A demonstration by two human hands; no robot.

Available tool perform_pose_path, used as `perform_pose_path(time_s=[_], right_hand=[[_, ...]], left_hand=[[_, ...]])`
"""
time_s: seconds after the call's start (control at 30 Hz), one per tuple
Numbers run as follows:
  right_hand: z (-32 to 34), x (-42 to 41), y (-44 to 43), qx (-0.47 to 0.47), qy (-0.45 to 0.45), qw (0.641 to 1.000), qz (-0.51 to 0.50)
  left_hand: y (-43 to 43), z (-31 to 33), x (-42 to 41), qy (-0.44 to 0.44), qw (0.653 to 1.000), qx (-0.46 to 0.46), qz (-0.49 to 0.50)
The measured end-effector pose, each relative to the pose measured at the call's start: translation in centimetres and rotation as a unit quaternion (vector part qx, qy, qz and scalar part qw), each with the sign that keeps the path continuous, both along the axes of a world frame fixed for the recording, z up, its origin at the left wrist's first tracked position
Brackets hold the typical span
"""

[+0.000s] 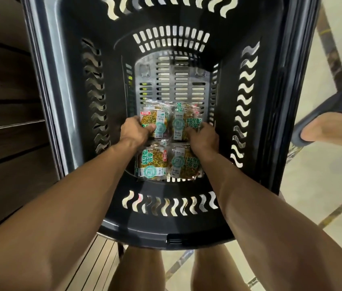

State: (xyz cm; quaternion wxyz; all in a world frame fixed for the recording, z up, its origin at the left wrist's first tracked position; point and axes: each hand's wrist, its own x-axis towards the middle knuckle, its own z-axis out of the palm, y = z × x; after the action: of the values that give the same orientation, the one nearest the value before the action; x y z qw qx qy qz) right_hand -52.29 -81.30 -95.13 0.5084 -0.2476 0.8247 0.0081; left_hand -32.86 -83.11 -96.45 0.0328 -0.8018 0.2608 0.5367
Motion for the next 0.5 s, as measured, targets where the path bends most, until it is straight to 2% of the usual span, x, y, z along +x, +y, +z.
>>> perform_pose_path(time_s=[0.2,0.37,0.43,0.5], right_hand=[[2.4,-0.2,-0.1,0.015,-0.007,0.999,0.031],[9.9,-0.4,0.5,-0.053,-0.028,0.995,0.078],[14.1,-0.3,0.5,-0.082,-0.037,0.986,0.138],[18.1,-0.5,0.3,-0.109,-0.002,0.966,0.236]], left_hand=[[-0.4,3.4,-0.2,-0.023,0.997,-0.007,-0.068],[-1.3,10.6,-1.1,-0.042,0.988,-0.027,-0.148],[-1.5,14.4,-1.3,-0.057,0.976,-0.050,-0.203],[-2.0,18.6,-1.5,-0.089,0.954,-0.080,-0.274]])
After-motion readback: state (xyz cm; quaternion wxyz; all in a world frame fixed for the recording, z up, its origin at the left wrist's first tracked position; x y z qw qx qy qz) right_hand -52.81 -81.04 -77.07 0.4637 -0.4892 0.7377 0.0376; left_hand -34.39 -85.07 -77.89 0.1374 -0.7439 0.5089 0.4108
